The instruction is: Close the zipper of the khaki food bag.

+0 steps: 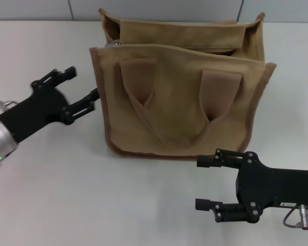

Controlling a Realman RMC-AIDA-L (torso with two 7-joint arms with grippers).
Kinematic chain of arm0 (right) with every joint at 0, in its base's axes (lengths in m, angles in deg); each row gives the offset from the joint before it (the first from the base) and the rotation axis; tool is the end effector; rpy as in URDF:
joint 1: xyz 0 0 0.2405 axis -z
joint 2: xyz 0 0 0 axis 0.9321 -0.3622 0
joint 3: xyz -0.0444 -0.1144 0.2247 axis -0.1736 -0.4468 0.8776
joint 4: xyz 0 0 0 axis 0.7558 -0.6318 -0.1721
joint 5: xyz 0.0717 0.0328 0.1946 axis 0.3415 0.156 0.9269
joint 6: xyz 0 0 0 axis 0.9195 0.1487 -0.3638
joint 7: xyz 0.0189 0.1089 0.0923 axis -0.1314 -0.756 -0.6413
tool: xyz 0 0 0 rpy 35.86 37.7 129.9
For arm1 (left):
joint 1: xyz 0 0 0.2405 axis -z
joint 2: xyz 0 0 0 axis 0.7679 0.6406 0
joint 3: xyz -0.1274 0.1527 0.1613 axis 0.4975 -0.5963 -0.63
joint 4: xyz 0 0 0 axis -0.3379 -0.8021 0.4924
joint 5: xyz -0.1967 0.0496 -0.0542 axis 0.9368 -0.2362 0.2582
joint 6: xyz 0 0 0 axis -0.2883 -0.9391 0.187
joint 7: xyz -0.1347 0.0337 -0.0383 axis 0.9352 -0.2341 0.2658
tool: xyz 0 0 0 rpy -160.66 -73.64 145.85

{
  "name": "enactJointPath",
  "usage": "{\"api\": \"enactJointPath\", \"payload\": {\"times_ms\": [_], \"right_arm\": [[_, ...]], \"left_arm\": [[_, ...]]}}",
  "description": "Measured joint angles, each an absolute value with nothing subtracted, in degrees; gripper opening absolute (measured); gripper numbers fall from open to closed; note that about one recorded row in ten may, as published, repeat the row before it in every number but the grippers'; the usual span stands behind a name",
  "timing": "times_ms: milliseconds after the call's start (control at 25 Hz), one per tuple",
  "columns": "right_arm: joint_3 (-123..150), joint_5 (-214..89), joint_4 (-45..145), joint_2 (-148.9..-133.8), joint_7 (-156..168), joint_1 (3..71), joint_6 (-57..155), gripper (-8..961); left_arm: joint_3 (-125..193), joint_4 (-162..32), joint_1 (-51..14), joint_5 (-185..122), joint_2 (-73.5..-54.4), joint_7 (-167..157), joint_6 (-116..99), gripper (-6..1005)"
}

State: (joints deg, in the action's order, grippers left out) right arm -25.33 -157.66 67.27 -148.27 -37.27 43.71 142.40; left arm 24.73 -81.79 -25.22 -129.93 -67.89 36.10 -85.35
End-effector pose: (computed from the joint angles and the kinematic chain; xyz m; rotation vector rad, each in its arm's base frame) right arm 0.2659 0.2415 -0.0500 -2.8766 0.1698 1.0368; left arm -0.3212 0.2989 -0.0039 -2.2429 -0.4139 -0.8045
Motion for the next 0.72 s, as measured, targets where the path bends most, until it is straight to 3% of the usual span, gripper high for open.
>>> {"api": "enactJointPath", "payload": {"times_ms": [120,720], "right_arm": [[-25.3,-157.7,66.5,-148.27,-36.8,43.7,142.3,767],[-25.3,-157.1,64.8,-148.16,-35.3,44.4,142.3,767]], "left_arm": [[24.9,-74.9,-21.0,-127.1,-67.98,30.1,-81.9,798],[24.6,-69.2,-21.4,-112.7,-67.92,28.4,-87.8,796]]}}
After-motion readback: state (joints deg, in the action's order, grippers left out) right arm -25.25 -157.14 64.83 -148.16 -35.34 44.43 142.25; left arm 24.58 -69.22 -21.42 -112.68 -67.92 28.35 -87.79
